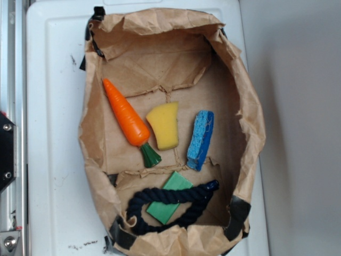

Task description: Grab the green sponge.

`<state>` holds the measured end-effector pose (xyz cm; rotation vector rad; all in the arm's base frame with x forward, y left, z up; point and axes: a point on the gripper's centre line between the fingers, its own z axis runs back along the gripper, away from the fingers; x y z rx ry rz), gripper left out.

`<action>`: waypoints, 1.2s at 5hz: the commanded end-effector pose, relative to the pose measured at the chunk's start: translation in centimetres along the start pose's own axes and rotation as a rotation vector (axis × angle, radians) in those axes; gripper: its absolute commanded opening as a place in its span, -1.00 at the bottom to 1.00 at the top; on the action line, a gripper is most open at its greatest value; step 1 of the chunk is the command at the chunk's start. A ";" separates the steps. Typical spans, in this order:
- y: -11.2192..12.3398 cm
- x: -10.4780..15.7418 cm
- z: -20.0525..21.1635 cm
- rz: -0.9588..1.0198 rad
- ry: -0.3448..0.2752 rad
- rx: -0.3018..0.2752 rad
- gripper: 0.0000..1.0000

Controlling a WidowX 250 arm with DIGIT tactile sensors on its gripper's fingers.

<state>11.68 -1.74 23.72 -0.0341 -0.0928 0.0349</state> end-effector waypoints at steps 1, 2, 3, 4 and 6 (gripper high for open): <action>0.0 0.0 0.0 0.000 0.000 0.000 1.00; -0.4 3.8 -1.0 -0.007 -0.001 -0.012 1.00; -0.6 6.8 -2.4 -0.107 0.024 -0.054 1.00; -0.6 9.8 -4.1 -0.256 -0.006 -0.042 1.00; 1.2 12.6 -4.9 -0.307 0.022 -0.121 1.00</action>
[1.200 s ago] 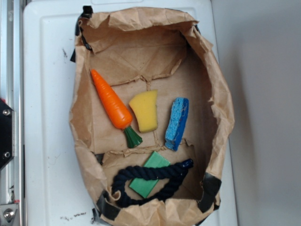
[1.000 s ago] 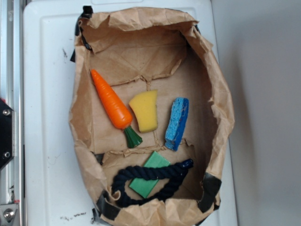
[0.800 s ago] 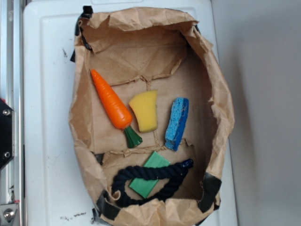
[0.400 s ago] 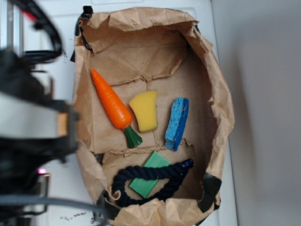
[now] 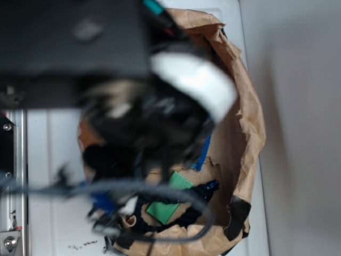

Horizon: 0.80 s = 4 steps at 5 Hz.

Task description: Grab the green sponge.

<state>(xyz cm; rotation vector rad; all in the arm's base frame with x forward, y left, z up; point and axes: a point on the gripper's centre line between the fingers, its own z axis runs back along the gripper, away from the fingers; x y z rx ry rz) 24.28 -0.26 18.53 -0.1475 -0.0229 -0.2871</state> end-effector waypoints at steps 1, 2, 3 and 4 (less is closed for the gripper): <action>-0.1 0.4 1.5 0.005 -0.054 0.015 1.00; -0.1 0.4 1.5 0.005 -0.054 0.015 1.00; -0.1 0.4 1.5 0.005 -0.054 0.015 1.00; 1.4 0.2 -1.0 -0.040 -0.063 0.019 1.00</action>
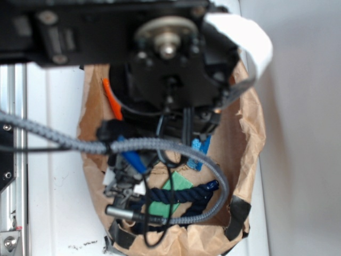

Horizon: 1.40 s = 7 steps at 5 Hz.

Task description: Grab the green sponge.

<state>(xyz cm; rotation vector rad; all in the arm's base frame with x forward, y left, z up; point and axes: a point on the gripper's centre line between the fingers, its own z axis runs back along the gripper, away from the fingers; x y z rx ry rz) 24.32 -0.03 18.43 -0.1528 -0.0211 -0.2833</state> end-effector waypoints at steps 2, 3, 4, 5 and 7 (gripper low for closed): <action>4.2 0.8 -4.9 -0.061 -0.107 0.034 1.00; 4.5 1.7 -6.8 -0.043 -0.103 0.067 1.00; 5.0 2.1 -8.3 -0.063 -0.118 0.080 1.00; 5.6 1.7 -9.0 -0.085 -0.126 0.081 1.00; 5.9 1.0 -10.2 -0.178 -0.178 0.049 1.00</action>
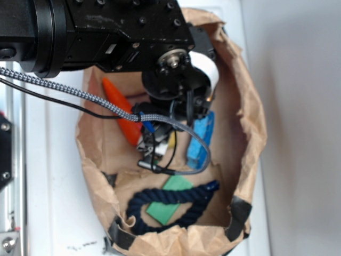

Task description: Grab the green sponge.

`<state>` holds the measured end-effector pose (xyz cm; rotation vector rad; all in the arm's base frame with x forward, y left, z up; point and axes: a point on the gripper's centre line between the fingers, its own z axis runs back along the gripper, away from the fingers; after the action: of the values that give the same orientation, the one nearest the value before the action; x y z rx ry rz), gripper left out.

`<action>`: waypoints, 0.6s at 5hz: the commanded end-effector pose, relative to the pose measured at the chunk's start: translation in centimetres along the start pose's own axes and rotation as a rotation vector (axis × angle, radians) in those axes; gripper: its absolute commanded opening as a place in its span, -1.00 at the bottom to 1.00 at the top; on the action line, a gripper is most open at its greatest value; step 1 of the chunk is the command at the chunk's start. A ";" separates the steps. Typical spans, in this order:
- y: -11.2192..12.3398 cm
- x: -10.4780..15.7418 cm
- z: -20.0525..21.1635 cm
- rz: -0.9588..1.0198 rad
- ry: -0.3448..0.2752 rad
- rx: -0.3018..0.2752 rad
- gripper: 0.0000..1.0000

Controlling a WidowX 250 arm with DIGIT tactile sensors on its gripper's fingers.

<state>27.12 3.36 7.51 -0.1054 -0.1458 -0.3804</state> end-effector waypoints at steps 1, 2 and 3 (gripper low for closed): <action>-0.1 -0.9 -0.6 -0.115 -0.098 -0.016 1.00; -0.4 -1.0 -1.6 -0.121 -0.095 0.007 1.00; -0.5 -0.4 -2.7 -0.110 -0.076 0.022 1.00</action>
<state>26.11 3.16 3.79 -0.1071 -0.1879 -0.4703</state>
